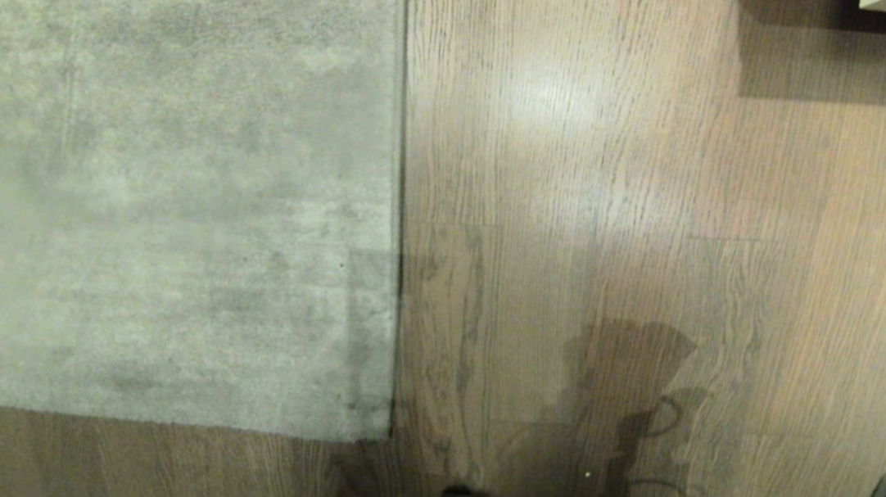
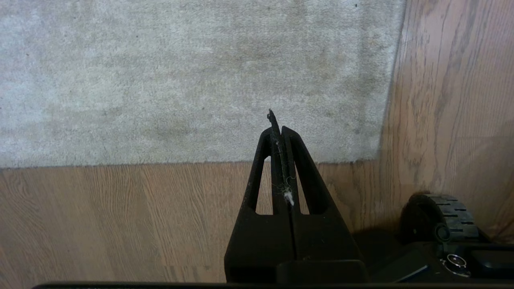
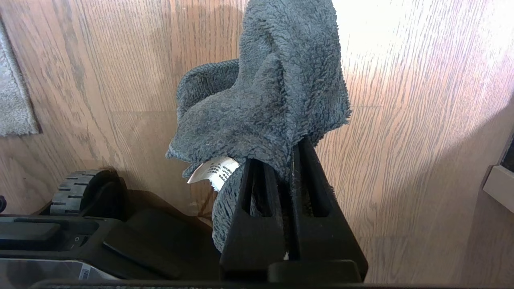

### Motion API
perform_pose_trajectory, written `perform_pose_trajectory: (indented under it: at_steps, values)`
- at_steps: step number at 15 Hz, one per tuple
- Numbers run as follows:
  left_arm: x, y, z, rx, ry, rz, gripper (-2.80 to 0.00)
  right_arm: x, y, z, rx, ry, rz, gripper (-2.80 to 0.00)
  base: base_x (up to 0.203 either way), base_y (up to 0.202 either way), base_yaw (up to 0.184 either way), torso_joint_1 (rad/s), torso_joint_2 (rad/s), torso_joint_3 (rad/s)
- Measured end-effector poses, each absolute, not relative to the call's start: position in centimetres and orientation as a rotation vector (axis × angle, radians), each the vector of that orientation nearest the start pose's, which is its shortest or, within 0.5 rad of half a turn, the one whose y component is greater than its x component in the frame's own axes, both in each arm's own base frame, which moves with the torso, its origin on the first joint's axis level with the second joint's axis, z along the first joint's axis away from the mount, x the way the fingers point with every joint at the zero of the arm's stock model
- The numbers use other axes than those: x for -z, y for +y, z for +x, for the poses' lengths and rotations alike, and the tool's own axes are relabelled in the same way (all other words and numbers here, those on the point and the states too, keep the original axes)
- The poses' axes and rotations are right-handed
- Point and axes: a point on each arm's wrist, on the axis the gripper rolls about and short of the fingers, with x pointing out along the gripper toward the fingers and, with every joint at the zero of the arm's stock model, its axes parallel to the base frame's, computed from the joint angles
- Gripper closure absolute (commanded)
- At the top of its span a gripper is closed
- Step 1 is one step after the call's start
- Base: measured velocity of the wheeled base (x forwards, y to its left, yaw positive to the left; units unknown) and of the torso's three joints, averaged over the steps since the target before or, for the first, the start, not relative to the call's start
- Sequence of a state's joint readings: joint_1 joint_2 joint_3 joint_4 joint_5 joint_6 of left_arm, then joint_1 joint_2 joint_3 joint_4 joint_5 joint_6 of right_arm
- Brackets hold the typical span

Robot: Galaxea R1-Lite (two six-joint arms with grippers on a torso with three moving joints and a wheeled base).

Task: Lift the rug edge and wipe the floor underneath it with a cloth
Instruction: Lift up the carpet

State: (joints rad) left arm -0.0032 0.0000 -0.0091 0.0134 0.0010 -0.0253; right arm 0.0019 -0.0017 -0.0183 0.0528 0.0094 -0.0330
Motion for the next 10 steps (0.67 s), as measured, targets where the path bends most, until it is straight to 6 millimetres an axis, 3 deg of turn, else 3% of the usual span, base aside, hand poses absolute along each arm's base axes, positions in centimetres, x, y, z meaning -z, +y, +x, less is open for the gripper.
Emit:
perform_pose_trajectory:
  at_steps: [4, 10]
  values:
    - [-7.67, 0.01, -2.35, 0.002, 0.004, -0.026, 0.00, -7.50, 0.02, -2.44, -0.012, 0.033, -0.033, 0.00, 0.000, 0.000, 0.000, 0.002, 0.00, 0.017]
    - [-7.69, 0.01, -2.36, 0.002, 0.004, -0.027, 0.00, -7.50, 0.02, -2.44, -0.013, 0.034, -0.033, 0.00, 0.000, 0.000, 0.000, -0.001, 0.00, 0.177]
